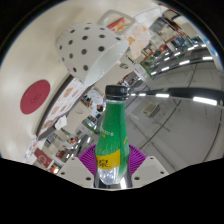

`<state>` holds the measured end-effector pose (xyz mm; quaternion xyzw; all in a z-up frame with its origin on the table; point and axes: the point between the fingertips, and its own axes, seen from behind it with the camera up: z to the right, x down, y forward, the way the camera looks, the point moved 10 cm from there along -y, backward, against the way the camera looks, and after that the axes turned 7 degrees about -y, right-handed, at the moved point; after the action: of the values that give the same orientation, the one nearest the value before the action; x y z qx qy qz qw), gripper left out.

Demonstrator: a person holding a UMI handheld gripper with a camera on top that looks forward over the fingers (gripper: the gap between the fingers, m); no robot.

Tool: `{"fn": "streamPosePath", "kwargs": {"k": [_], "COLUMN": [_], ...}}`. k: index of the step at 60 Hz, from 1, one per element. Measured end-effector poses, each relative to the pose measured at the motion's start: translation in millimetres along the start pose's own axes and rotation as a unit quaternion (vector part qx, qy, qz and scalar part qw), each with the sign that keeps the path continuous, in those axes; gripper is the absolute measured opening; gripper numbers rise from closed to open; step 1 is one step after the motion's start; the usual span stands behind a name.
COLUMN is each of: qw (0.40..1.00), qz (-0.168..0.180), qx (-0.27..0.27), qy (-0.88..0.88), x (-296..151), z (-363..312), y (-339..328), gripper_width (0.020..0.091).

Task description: Pour water

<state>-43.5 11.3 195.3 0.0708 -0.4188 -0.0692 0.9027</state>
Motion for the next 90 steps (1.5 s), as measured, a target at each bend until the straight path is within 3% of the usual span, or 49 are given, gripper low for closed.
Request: {"fn": "streamPosePath", "kwargs": {"k": [12,22,27,32,37,40,43,47,50,52,55,61,69,80,90], "qw": [0.994,0.996,0.999,0.972,0.869,0.773,0.673,0.544,0.462,0.424,0.387,0.373,0.379,0.446,0.434], "qz": [0.021,0.03,0.034,0.028,0.01,0.032,0.014,0.017,0.013,0.012,-0.003,-0.028,-0.024,-0.019,-0.03], "qx": [0.041,0.034,0.021,-0.011,-0.071,-0.109,-0.134,-0.178,-0.203,-0.209,-0.212,-0.221,-0.21,-0.188,-0.193], "qy": [-0.102,-0.082,0.011,0.233,0.49,0.624,0.727,0.82,0.864,0.881,0.897,0.901,0.901,0.875,0.879], "x": [-24,-28,-23,-10,-2,4,-5,-5,-31,-16,-29,-45,-53,-62,-61], "z": [13,11,15,20,12,7,-2,-22,-32,-55,-68,-91,-93,-84,-86], "y": [2,3,5,11,13,17,12,17,11,6,4,1,-1,-6,-1], "gripper_width": [0.0368,0.0369,0.0366,0.037,0.0369,0.037,0.037,0.0369,0.0369,0.037,0.0369,0.037,0.0371,0.0374,0.0403]}}
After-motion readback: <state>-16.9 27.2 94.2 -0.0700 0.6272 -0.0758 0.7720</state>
